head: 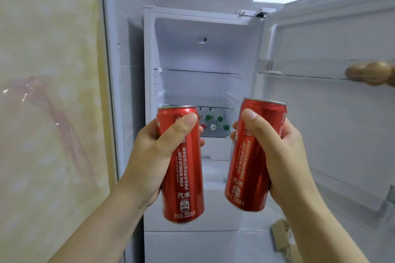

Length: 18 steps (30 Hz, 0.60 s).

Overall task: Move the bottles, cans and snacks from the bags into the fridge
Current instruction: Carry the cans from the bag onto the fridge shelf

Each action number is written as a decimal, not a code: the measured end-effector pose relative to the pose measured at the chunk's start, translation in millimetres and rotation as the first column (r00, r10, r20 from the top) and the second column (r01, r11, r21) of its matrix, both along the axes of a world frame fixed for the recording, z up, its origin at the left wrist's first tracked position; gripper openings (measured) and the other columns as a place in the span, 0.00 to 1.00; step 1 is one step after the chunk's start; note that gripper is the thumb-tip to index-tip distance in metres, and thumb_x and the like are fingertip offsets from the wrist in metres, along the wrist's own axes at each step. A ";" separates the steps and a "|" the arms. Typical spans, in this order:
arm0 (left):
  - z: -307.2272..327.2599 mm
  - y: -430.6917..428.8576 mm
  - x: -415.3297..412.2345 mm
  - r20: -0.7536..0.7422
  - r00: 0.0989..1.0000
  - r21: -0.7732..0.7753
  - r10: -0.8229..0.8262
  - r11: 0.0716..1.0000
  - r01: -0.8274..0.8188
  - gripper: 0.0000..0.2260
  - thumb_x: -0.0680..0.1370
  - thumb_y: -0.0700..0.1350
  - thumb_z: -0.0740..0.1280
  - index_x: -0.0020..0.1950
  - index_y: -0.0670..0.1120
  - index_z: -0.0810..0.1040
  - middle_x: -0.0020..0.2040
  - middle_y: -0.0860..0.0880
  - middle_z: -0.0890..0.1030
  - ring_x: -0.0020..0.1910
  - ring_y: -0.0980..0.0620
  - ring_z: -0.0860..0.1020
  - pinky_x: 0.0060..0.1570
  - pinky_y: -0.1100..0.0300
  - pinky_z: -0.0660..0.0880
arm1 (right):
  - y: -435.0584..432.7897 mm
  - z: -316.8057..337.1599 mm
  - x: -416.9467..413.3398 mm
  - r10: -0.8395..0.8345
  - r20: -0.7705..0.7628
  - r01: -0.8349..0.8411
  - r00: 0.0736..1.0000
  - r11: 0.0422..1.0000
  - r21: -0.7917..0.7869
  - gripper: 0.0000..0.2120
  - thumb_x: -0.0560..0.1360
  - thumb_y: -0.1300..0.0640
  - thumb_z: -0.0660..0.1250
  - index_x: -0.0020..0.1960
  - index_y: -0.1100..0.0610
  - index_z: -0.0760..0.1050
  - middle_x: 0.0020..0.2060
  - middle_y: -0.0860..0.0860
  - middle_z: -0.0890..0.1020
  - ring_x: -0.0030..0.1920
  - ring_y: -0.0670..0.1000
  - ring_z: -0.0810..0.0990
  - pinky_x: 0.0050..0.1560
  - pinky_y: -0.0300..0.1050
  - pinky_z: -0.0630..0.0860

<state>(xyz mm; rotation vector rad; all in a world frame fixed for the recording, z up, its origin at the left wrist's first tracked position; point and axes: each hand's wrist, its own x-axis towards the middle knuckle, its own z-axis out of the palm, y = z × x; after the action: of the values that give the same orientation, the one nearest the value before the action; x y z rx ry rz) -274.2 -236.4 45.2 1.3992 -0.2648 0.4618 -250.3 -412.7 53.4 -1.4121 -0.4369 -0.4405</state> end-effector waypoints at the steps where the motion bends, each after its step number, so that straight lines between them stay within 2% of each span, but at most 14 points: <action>1: -0.3 -2.3 10.2 -0.001 1.000 0.005 0.009 1.000 -0.009 0.18 0.68 0.55 0.70 0.53 0.48 0.80 0.46 0.47 0.85 0.43 0.47 0.85 0.41 0.55 0.80 | -0.8 0.3 12.0 0.008 -0.002 -0.008 1.000 1.000 0.007 0.19 0.61 0.40 0.75 0.46 0.50 0.79 0.42 0.55 0.85 0.43 0.55 0.85 0.43 0.53 0.82; 3: -2.7 -6.4 30.2 -0.011 1.000 0.007 0.022 1.000 -0.022 0.16 0.70 0.55 0.73 0.53 0.49 0.80 0.45 0.48 0.85 0.43 0.48 0.85 0.42 0.54 0.80 | -1.7 -0.5 34.5 0.021 -0.001 -0.021 1.000 1.000 0.012 0.22 0.59 0.38 0.73 0.46 0.51 0.79 0.42 0.56 0.85 0.43 0.55 0.85 0.41 0.49 0.82; 7: -6.7 -7.8 69.3 -0.033 0.999 -0.002 0.036 0.999 -0.036 0.16 0.70 0.56 0.72 0.54 0.49 0.79 0.46 0.49 0.85 0.44 0.47 0.85 0.43 0.52 0.80 | -0.7 -4.0 75.7 0.032 -0.014 -0.032 0.999 0.999 -0.001 0.24 0.59 0.37 0.72 0.47 0.51 0.79 0.41 0.55 0.85 0.42 0.54 0.85 0.41 0.48 0.80; 12: -6.6 1.3 123.0 -0.005 1.000 -0.011 0.004 1.000 -0.004 0.18 0.68 0.56 0.68 0.53 0.48 0.80 0.46 0.48 0.85 0.43 0.48 0.85 0.39 0.56 0.80 | 10.3 -11.0 126.1 0.020 -0.015 -0.021 1.000 1.000 -0.010 0.21 0.58 0.36 0.72 0.45 0.47 0.79 0.41 0.53 0.85 0.42 0.53 0.85 0.43 0.51 0.82; 18: -6.2 28.6 196.3 0.007 1.000 -0.002 -0.030 1.000 0.030 0.13 0.67 0.56 0.69 0.47 0.50 0.82 0.45 0.47 0.86 0.43 0.47 0.85 0.42 0.54 0.81 | 38.6 -12.8 192.0 -0.019 -0.024 0.020 1.000 1.000 0.010 0.17 0.62 0.41 0.73 0.46 0.49 0.78 0.40 0.51 0.85 0.41 0.52 0.85 0.41 0.50 0.81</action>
<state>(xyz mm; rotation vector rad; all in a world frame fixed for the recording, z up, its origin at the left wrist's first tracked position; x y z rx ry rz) -77.9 -207.9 39.0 1.3901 -0.2908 0.4424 -58.3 -374.0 40.7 -1.4115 -0.4014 -0.4407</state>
